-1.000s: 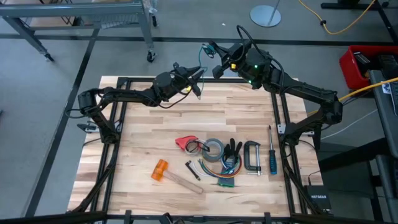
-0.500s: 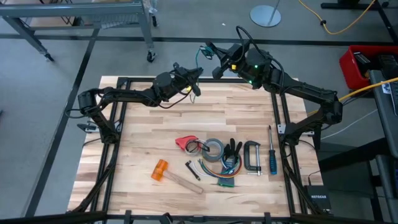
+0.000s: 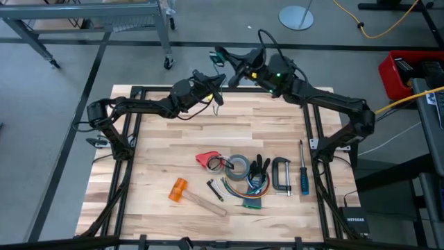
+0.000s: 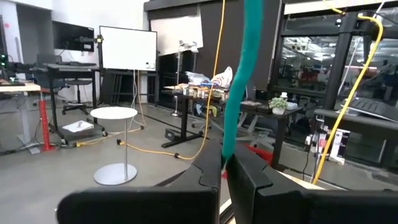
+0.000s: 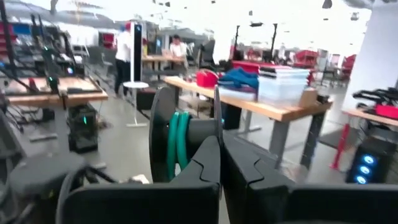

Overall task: Coil cords
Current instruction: Coil the green cable wire on the black spool

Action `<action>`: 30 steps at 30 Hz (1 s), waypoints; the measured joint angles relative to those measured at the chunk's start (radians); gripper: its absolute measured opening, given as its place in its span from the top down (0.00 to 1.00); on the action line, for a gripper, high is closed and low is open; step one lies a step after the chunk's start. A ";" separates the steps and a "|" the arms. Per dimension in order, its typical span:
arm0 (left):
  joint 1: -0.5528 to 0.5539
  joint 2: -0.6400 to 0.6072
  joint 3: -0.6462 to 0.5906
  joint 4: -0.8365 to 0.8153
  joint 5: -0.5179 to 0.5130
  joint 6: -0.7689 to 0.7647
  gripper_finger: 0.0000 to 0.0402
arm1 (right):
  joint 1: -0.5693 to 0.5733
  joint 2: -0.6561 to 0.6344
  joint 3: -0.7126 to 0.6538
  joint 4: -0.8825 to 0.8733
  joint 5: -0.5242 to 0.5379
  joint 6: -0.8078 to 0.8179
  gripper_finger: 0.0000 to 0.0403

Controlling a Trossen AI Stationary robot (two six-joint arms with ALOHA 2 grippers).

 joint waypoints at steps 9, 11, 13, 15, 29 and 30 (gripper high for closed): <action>0.000 -0.004 0.000 -0.102 0.131 -0.072 1.00 | -0.001 0.133 0.000 0.142 0.055 -0.099 1.00; 0.002 -0.004 0.000 -0.159 0.164 -0.095 1.00 | -0.001 0.148 0.000 0.123 0.091 -0.155 1.00; 0.008 -0.004 0.000 -0.205 0.209 -0.112 1.00 | -0.001 0.158 0.000 0.096 0.114 -0.202 1.00; 0.014 -0.004 0.000 -0.242 0.252 -0.134 1.00 | -0.001 0.163 0.000 0.058 0.131 -0.234 1.00; 0.046 -0.005 0.238 -0.797 0.511 -0.096 1.00 | 0.000 0.163 0.000 -0.033 0.172 -0.329 1.00; 0.046 -0.005 0.245 -0.821 0.511 -0.087 1.00 | 0.000 0.163 0.000 -0.033 0.172 -0.329 1.00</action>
